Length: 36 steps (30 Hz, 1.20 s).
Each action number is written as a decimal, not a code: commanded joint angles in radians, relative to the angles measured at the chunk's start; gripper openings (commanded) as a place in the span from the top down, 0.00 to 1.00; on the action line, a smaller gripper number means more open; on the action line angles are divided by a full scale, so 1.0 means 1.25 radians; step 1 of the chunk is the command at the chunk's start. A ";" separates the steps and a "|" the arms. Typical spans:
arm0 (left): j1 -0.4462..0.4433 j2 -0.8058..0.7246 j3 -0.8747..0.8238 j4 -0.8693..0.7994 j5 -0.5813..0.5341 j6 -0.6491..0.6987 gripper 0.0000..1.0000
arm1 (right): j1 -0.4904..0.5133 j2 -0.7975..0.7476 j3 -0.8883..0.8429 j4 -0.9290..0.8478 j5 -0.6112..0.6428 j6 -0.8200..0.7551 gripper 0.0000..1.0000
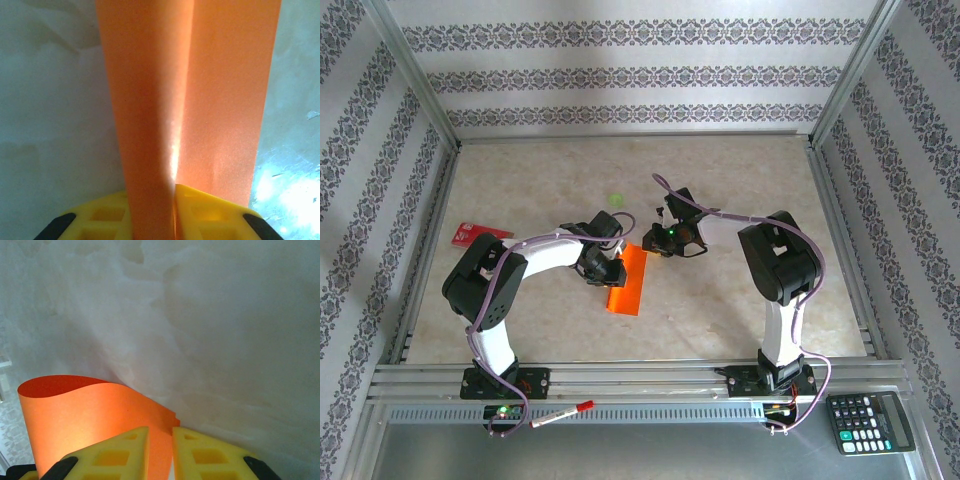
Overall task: Fold a paper plane with a square sheet of paper (pick it up from the middle)
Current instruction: Hold the square sheet of paper at the center of the table.
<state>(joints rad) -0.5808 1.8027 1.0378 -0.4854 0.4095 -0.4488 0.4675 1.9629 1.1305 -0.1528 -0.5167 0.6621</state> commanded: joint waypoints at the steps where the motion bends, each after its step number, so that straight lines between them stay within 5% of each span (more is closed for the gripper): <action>1: -0.002 0.056 -0.037 -0.067 -0.047 0.019 0.77 | 0.006 0.016 0.019 -0.002 0.005 -0.007 0.80; 36: -0.008 0.074 -0.012 -0.117 -0.053 0.069 0.78 | 0.009 0.048 0.045 -0.010 0.006 -0.011 0.81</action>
<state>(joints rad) -0.5808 1.8191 1.0622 -0.5167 0.4099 -0.3927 0.4675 1.9846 1.1622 -0.1867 -0.5247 0.6617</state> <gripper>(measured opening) 0.216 0.193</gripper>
